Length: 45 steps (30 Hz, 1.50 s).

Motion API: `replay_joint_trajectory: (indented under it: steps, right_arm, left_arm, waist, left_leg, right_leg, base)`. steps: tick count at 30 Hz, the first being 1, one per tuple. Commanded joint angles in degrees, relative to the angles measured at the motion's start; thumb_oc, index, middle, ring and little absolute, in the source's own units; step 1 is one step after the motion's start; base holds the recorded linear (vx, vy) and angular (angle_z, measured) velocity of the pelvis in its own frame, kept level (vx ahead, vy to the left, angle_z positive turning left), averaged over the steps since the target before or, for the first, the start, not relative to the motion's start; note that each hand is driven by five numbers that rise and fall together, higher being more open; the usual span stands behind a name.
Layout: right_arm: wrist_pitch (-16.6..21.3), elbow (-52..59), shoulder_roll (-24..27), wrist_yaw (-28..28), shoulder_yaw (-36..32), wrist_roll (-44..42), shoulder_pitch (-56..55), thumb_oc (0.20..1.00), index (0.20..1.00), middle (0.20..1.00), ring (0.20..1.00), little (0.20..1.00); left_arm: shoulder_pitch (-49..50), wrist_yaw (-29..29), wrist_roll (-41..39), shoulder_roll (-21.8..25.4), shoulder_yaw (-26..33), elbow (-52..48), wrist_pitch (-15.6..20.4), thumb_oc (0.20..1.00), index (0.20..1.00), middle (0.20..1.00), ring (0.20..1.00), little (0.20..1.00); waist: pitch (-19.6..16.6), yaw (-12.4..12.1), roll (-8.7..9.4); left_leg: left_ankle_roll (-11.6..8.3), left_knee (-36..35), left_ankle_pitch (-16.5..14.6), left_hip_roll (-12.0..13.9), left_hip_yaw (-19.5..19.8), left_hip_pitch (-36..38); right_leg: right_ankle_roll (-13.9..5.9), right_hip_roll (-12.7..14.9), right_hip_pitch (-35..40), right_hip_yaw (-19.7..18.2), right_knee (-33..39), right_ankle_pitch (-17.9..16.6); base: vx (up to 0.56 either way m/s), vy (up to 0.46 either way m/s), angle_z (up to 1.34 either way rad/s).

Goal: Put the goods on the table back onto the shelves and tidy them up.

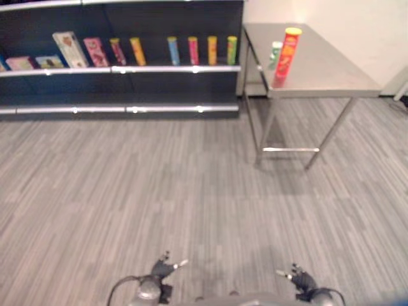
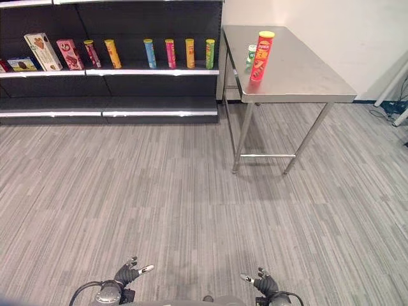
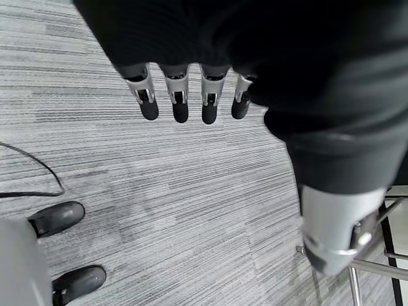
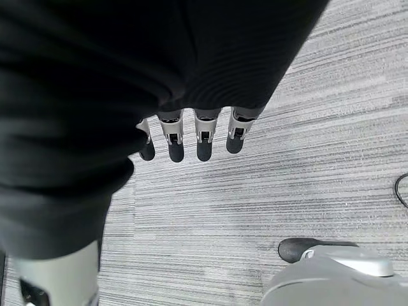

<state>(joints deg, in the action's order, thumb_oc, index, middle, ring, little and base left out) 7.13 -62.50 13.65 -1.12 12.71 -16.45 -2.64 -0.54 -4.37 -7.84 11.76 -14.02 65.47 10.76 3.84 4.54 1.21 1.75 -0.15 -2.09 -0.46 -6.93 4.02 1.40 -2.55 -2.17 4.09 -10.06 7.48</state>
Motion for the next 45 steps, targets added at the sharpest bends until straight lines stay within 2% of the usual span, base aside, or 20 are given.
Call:
replay_joint_trajectory:
  steps: [1, 12, 25, 28, 32, 34, 35, 36, 39, 42, 45]
  right_arm:
    - [2.01, -0.77, 0.68, -1.14, -0.11, -1.89, 0.34, 1.000, 1.000, 1.000, 1.000, 1.000]
    - [2.03, -1.58, 0.93, -1.40, 0.66, -0.38, 0.74, 1.000, 1.000, 1.000, 1.000, 1.000]
    - [1.32, -2.13, 0.60, -0.93, 1.83, 0.18, 1.84, 1.000, 1.000, 1.000, 1.000, 1.000]
    - [1.27, -2.26, 0.59, -0.88, 1.86, 0.06, 2.46, 1.000, 1.000, 1.000, 1.000, 1.000]
    - [1.05, -1.64, 1.00, -0.82, 1.61, -0.03, 2.98, 1.000, 1.000, 1.000, 1.000, 1.000]
    - [0.92, -1.04, 1.37, -0.82, 1.37, -0.03, 3.45, 1.000, 1.000, 1.000, 1.000, 1.000]
    - [0.89, -0.76, 1.52, -0.83, 1.27, -0.10, 3.51, 1.000, 1.000, 1.000, 1.000, 1.000]
    - [0.94, -0.69, 1.63, -0.94, 0.76, -0.43, 3.55, 1.000, 1.000, 1.000, 1.000, 1.000]
    - [1.03, -0.27, 1.54, -1.02, 0.33, -0.65, 2.83, 1.000, 1.000, 1.000, 1.000, 1.000]
    - [1.03, -0.51, 1.42, -0.72, 0.32, -0.69, 2.34, 1.000, 1.000, 1.000, 1.000, 1.000]
    - [1.44, -1.42, 1.29, -0.53, 0.87, -1.32, 2.07, 1.000, 1.000, 1.000, 1.000, 1.000]
  left_arm:
    - [-2.12, -0.59, 0.26, 0.46, -1.23, -0.93, 1.66, 1.000, 1.000, 1.000, 1.000, 1.000]
    - [-1.79, -0.43, 0.14, -0.06, -1.44, -0.02, 1.70, 1.000, 1.000, 1.000, 1.000, 1.000]
    - [-2.00, -0.51, -0.73, 0.12, -0.76, 0.60, 1.38, 1.000, 1.000, 1.000, 1.000, 1.000]
    - [-2.20, -0.49, -1.17, 0.40, -0.43, 0.60, 1.57, 1.000, 1.000, 1.000, 1.000, 1.000]
    - [-2.72, -0.49, -2.70, 0.93, -0.11, -0.39, 1.82, 1.000, 1.000, 1.000, 1.000, 1.000]
    - [-3.02, -0.43, -3.14, 1.19, -0.04, -0.91, 1.78, 1.000, 1.000, 1.000, 1.000, 1.000]
    - [-3.10, -0.54, -3.22, 1.29, -0.08, -1.18, 1.76, 1.000, 1.000, 1.000, 1.000, 1.000]
    - [-3.28, -0.54, -3.45, 1.43, -0.11, -1.50, 1.83, 1.000, 1.000, 1.000, 1.000, 1.000]
    - [-2.75, -0.35, -3.30, 1.65, -0.03, -1.95, 1.72, 1.000, 1.000, 1.000, 1.000, 1.000]
    - [-2.51, 0.02, -3.50, 1.94, 0.14, -2.02, 1.81, 1.000, 1.000, 1.000, 1.000, 1.000]
    - [-2.25, -0.07, -4.06, 1.88, 0.12, -1.82, 2.00, 1.000, 1.000, 1.000, 1.000, 1.000]
  waist:
    - [-2.60, 0.84, 0.83]
    - [-2.93, 0.75, 0.46]
    - [-1.90, -0.65, 1.93]
    - [-1.25, -0.97, 2.37]
    - [0.38, -1.59, 2.90]
    - [1.68, -1.68, 3.02]
    - [2.40, -1.59, 3.17]
    - [3.80, -1.12, 3.09]
    - [4.13, -0.84, 2.35]
    - [4.01, -0.03, 2.20]
    - [3.58, 1.16, 2.37]
  left_leg:
    - [-6.25, 0.23, -4.45, 4.67, -0.14, 2.78]
    - [-6.35, 0.16, -4.32, 4.70, 0.02, 3.09]
    - [-5.69, 1.36, -4.60, 4.10, 1.17, 0.65]
    - [-5.32, 2.54, -5.05, 3.55, 1.32, -0.98]
    - [-3.82, 5.65, -7.06, 1.39, 1.74, -3.72]
    - [-2.67, 7.07, -8.36, -0.03, 1.94, -4.34]
    - [-2.05, 8.29, -8.91, -0.73, 2.00, -4.81]
    - [-1.36, 9.63, -9.83, -1.62, 2.55, -4.71]
    - [-1.83, 9.63, -10.87, -0.88, 3.02, -3.41]
    - [-3.03, 8.24, -12.10, 0.15, 3.85, -0.45]
    - [-3.87, 6.71, -12.63, 1.22, 5.56, 3.84]
  right_leg:
    - [-11.70, 6.75, 2.75, -2.24, 9.48, -2.04]
    - [-11.54, 6.72, 3.61, -1.97, 9.63, -1.85]
    - [-12.16, 7.14, 1.14, -2.38, 8.84, -2.75]
    - [-12.68, 7.72, -0.19, -2.85, 8.24, -2.99]
    - [-13.74, 9.83, -3.37, -3.80, 4.10, -3.04]
    - [-14.65, 11.57, -5.90, -4.23, -0.18, -5.10]
    - [-14.81, 12.35, -7.44, -4.74, -2.96, -7.18]
    - [-14.28, 13.27, -9.71, -6.06, -7.37, -11.16]
    - [-12.98, 13.98, -10.94, -5.54, -8.76, -11.49]
    - [-13.17, 12.33, -11.31, -4.23, -4.65, -7.37]
    - [-14.68, 6.89, -13.55, -3.07, 2.33, -7.13]
  base:
    - [0.00, -0.010, -0.03]
    - [0.00, 0.000, 0.00]
    - [0.00, 0.011, 0.00]
    - [0.05, 0.091, -0.01]
    - [0.04, 0.111, -0.03]
    - [0.04, 0.136, -0.05]
    - [0.11, 0.142, 0.02]
    - [0.16, 0.105, 0.07]
    - [0.27, 0.031, 0.20]
    - [0.31, -0.017, 0.06]
    - [0.38, -0.088, -0.01]
